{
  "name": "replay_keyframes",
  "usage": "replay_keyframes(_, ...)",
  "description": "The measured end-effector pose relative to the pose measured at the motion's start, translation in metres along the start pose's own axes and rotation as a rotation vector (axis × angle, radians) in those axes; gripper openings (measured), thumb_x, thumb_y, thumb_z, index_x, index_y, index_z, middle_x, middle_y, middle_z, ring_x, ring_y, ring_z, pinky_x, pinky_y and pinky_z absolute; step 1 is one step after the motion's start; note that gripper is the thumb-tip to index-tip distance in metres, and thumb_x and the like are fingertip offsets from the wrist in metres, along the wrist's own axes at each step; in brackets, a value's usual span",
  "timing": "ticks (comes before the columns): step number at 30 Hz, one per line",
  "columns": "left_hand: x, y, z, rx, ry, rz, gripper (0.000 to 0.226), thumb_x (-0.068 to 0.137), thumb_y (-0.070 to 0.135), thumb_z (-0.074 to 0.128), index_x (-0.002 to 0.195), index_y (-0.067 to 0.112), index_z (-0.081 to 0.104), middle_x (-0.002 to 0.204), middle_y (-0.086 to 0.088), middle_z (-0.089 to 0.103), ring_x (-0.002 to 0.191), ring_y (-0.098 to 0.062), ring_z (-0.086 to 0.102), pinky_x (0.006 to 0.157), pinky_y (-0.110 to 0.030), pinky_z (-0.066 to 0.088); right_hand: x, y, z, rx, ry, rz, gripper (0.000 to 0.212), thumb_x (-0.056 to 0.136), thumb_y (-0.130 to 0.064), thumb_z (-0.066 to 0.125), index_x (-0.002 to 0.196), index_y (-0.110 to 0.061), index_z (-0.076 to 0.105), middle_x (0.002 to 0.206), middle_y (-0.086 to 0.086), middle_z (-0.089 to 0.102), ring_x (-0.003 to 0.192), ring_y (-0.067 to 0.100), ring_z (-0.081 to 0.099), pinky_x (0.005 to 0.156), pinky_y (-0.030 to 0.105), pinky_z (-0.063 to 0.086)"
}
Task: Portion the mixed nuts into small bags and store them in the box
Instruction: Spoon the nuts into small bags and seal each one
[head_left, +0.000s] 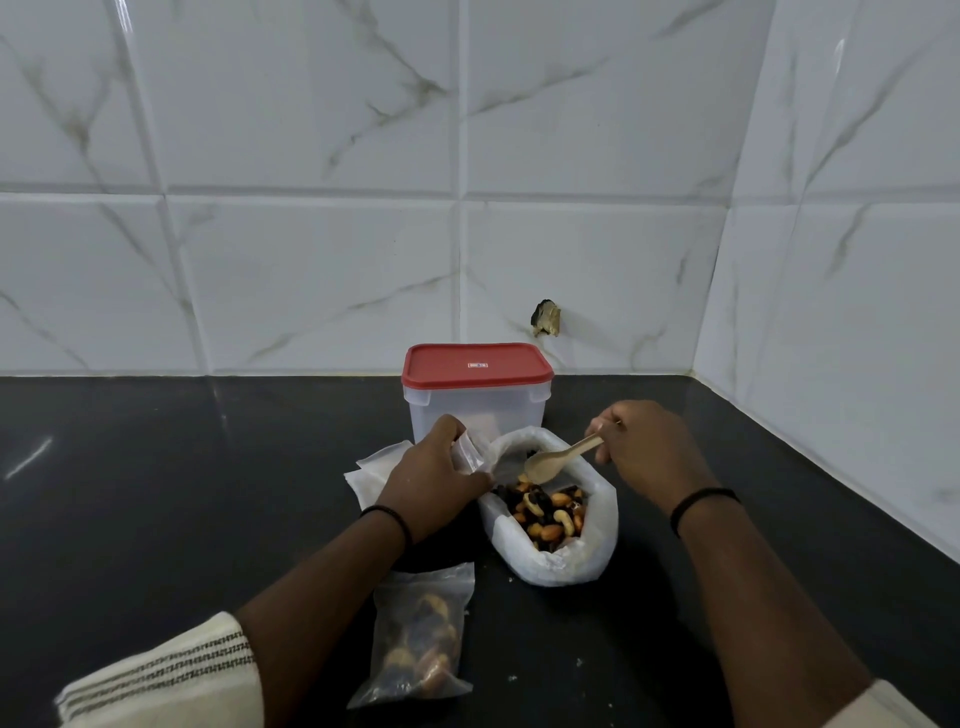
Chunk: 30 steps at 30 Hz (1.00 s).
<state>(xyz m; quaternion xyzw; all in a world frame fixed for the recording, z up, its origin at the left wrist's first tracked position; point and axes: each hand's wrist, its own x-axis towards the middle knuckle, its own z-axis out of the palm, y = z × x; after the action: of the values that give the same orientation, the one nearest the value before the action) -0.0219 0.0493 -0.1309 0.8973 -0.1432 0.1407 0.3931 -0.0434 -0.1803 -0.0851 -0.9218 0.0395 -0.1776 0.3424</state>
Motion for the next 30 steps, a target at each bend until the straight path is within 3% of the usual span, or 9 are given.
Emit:
replay_keyframes(2,0.000,0.001,0.000,-0.001,-0.005,-0.001,0.039,0.080,0.031,0.075,0.105,0.023,0.047,0.090,0.005,0.063,0.080,-0.010,0.060,0.067,-0.025,0.048,0.000,-0.001,0.003,0.086,-0.088,0.054,0.024,0.100,-0.021,0.052,0.087,-0.017,0.071,0.066,-0.003,0.071,0.054,-0.001,0.060,0.057,0.017,0.039)
replay_keyframes(6,0.000,0.001,0.000,-0.012,-0.012,-0.005,0.039,0.080,0.031,0.075,0.104,0.022,0.047,0.089,0.006,0.062,0.079,-0.010,0.060,0.064,-0.023,0.046,-0.005,-0.004,0.013,0.233,-0.232,0.133,0.025,0.101,-0.023,0.054,0.087,-0.010,0.071,0.061,0.000,0.070,0.047,0.000,0.054,0.059,0.021,0.038)
replay_keyframes(11,0.001,-0.002,0.000,-0.017,-0.003,-0.017,0.036,0.081,0.024,0.074,0.104,0.023,0.047,0.089,0.004,0.064,0.079,-0.011,0.061,0.064,-0.024,0.047,-0.009,-0.009,0.008,0.283,-0.291,0.208,0.028,0.101,-0.020,0.053,0.091,0.000,0.072,0.065,0.005,0.065,0.045,0.006,0.040,0.039,0.013,0.032)
replay_keyframes(16,0.004,-0.003,0.001,-0.007,0.007,-0.020,0.035,0.081,0.021,0.072,0.105,0.022,0.046,0.093,0.000,0.066,0.081,-0.015,0.062,0.071,-0.032,0.052,-0.009,-0.008,0.004,0.304,-0.263,0.275,0.028,0.100,-0.015,0.053,0.092,0.005,0.071,0.061,0.005,0.057,0.028,0.000,0.037,0.030,0.010,0.025)
replay_keyframes(22,0.003,-0.002,0.000,-0.027,0.007,-0.030,0.037,0.081,0.022,0.072,0.107,0.022,0.046,0.093,0.003,0.064,0.082,-0.013,0.062,0.072,-0.032,0.053,-0.004,-0.005,0.005,0.338,-0.213,0.361,0.029,0.099,-0.014,0.053,0.098,0.009,0.070,0.057,0.005,0.054,0.035,0.007,0.034,0.029,0.013,0.024)
replay_keyframes(26,0.002,0.000,0.000,-0.069,0.025,-0.038,0.039,0.081,0.025,0.073,0.108,0.021,0.046,0.091,0.004,0.063,0.081,-0.011,0.061,0.068,-0.027,0.050,-0.003,-0.006,0.003,0.430,-0.162,0.385,0.028,0.101,-0.015,0.050,0.095,0.003,0.071,0.057,0.003,0.052,0.031,0.005,0.034,0.028,0.013,0.023)
replay_keyframes(30,0.001,0.002,0.000,-0.080,0.026,-0.038,0.043,0.080,0.029,0.074,0.110,0.021,0.044,0.091,0.005,0.062,0.083,-0.011,0.061,0.071,-0.029,0.052,-0.004,-0.007,0.001,0.527,-0.133,0.381,0.028,0.101,-0.021,0.050,0.088,-0.009,0.072,0.057,-0.001,0.051,0.044,0.009,0.033,0.029,0.016,0.022)
